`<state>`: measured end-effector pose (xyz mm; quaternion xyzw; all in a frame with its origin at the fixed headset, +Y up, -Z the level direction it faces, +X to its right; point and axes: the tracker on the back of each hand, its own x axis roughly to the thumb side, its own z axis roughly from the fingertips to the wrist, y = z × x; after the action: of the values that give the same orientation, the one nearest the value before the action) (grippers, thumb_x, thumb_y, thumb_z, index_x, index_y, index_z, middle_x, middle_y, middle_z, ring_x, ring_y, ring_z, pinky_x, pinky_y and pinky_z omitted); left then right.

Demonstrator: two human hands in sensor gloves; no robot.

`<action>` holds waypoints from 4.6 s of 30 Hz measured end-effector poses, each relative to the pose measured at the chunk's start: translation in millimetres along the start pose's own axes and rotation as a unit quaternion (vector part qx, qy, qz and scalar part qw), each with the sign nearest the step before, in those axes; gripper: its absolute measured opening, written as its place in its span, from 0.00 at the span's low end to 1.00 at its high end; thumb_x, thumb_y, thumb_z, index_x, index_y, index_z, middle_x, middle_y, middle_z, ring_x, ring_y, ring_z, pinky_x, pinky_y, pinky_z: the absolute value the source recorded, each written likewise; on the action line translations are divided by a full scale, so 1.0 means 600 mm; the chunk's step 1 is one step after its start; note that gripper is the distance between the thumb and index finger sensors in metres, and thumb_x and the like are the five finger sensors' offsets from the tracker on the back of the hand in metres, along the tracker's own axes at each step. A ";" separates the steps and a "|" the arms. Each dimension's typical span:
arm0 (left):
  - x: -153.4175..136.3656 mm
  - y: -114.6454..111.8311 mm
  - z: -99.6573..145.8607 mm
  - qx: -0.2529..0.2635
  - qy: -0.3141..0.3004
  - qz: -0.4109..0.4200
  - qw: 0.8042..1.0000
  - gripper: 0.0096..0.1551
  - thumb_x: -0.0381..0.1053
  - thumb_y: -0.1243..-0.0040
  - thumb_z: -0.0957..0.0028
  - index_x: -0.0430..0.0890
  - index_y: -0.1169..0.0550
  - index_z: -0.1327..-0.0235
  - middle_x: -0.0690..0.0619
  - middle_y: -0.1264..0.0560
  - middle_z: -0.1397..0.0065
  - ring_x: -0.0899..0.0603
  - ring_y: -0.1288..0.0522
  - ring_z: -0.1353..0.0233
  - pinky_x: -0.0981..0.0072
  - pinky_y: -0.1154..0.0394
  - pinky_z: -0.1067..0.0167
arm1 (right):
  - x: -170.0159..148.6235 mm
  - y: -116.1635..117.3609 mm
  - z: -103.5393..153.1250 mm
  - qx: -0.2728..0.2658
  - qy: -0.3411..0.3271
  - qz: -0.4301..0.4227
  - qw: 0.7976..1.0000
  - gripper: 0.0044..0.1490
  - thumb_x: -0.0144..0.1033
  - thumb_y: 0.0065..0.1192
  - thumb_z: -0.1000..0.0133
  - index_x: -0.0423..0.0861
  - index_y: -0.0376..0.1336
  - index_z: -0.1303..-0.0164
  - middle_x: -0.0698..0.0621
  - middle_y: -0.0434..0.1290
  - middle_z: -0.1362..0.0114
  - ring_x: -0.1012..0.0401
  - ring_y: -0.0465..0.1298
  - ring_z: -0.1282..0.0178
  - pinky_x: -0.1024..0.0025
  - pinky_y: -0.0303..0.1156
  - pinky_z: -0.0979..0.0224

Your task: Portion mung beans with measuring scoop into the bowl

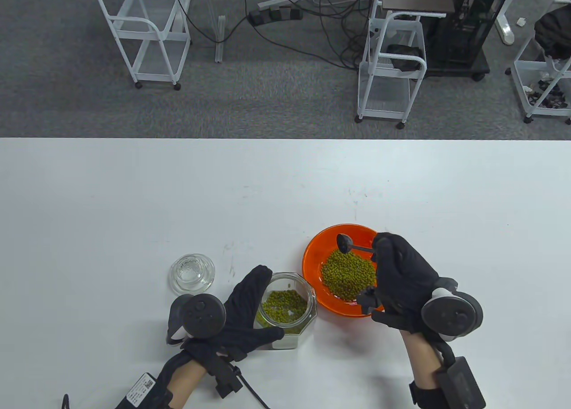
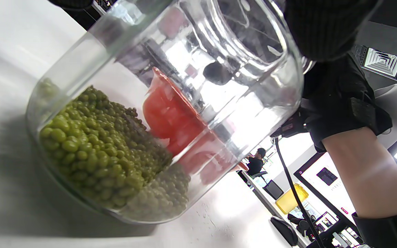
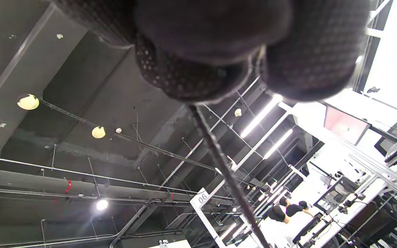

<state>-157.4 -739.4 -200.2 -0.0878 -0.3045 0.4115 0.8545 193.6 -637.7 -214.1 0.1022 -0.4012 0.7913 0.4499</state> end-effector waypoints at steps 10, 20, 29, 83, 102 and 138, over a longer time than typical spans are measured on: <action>0.000 0.000 0.000 0.000 0.000 0.000 1.000 0.69 0.72 0.38 0.48 0.46 0.63 0.13 0.34 0.59 0.10 0.24 0.49 0.13 0.19 0.45 0.27 | 0.087 -0.007 -0.016 0.032 -0.008 -0.157 0.987 0.26 0.53 0.54 0.40 0.44 0.75 0.55 0.45 0.81 0.66 0.65 0.78 0.84 0.62 0.85 0.63; 0.000 0.001 0.000 0.001 0.000 0.001 1.000 0.69 0.72 0.38 0.48 0.46 0.63 0.13 0.34 0.59 0.09 0.24 0.49 0.13 0.19 0.45 0.27 | 0.148 0.082 0.020 0.249 -0.064 -0.063 0.964 0.27 0.51 0.57 0.40 0.42 0.75 0.53 0.42 0.81 0.64 0.62 0.79 0.82 0.58 0.84 0.62; -0.001 0.002 0.000 0.000 -0.001 0.001 1.000 0.69 0.72 0.38 0.48 0.46 0.63 0.13 0.34 0.59 0.09 0.24 0.49 0.13 0.19 0.45 0.27 | 0.157 0.141 0.056 0.346 -0.104 0.056 0.931 0.27 0.50 0.57 0.41 0.42 0.75 0.52 0.41 0.81 0.62 0.61 0.79 0.81 0.56 0.84 0.60; -0.001 0.001 0.000 0.000 -0.001 0.001 1.000 0.70 0.72 0.38 0.48 0.46 0.64 0.13 0.34 0.59 0.10 0.24 0.49 0.13 0.19 0.46 0.27 | 0.082 0.175 0.095 0.387 0.247 -0.074 0.885 0.27 0.46 0.62 0.40 0.38 0.76 0.48 0.37 0.83 0.60 0.67 0.77 0.88 0.63 0.85 0.71; -0.001 0.002 0.000 0.000 -0.001 0.000 1.000 0.69 0.72 0.38 0.48 0.46 0.63 0.13 0.34 0.59 0.09 0.24 0.49 0.13 0.19 0.46 0.27 | 0.013 0.153 0.083 0.350 0.368 -0.203 0.837 0.27 0.47 0.60 0.39 0.39 0.76 0.47 0.38 0.83 0.59 0.67 0.77 0.87 0.64 0.85 0.71; -0.001 0.001 0.000 0.001 -0.001 0.000 1.000 0.69 0.72 0.38 0.48 0.46 0.63 0.13 0.34 0.59 0.10 0.24 0.49 0.13 0.19 0.46 0.27 | -0.098 0.115 0.080 0.262 0.472 -0.340 0.770 0.27 0.49 0.55 0.36 0.41 0.74 0.46 0.41 0.82 0.60 0.67 0.79 0.83 0.64 0.86 0.65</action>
<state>-158.1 -739.3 -200.8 -0.0871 -0.3047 0.4117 0.8544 163.3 -728.6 -250.6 -0.0402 0.1456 0.6100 0.7779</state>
